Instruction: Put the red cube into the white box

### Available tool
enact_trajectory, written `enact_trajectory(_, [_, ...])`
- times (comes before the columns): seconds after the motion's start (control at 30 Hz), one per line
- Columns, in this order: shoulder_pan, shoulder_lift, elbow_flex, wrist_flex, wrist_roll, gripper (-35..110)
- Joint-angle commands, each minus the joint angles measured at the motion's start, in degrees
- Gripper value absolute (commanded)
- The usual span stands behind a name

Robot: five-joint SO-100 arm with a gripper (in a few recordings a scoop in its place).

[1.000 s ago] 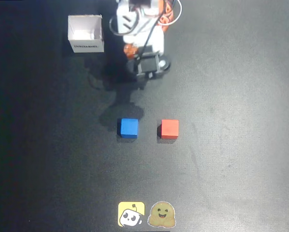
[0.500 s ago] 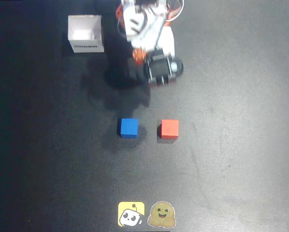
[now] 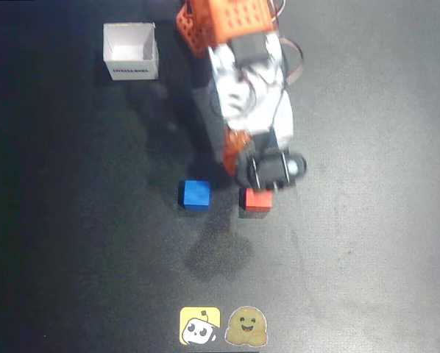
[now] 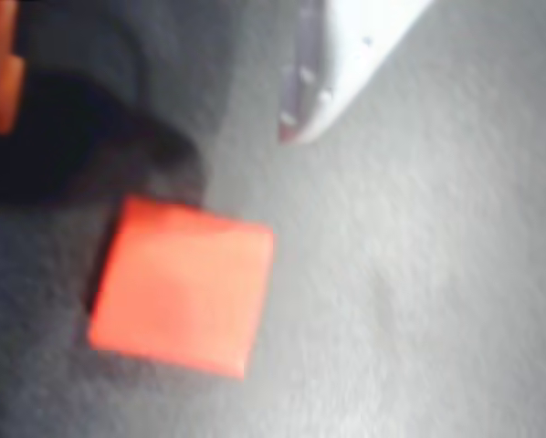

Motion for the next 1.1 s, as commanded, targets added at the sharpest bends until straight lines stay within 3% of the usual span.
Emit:
enact_trajectory(0.0, [-0.79, -5.54, -5.36, -1.67, 1.05, 24])
enact_trajectory(0.7, [-1.93, -19.95, -6.5, -15.38, 3.25, 26])
enact_trajectory(0.97, [-1.32, -21.71, -6.33, -16.35, 3.87, 2])
enact_trajectory(1.07, [-1.32, -22.5, -6.68, -16.35, 4.57, 0])
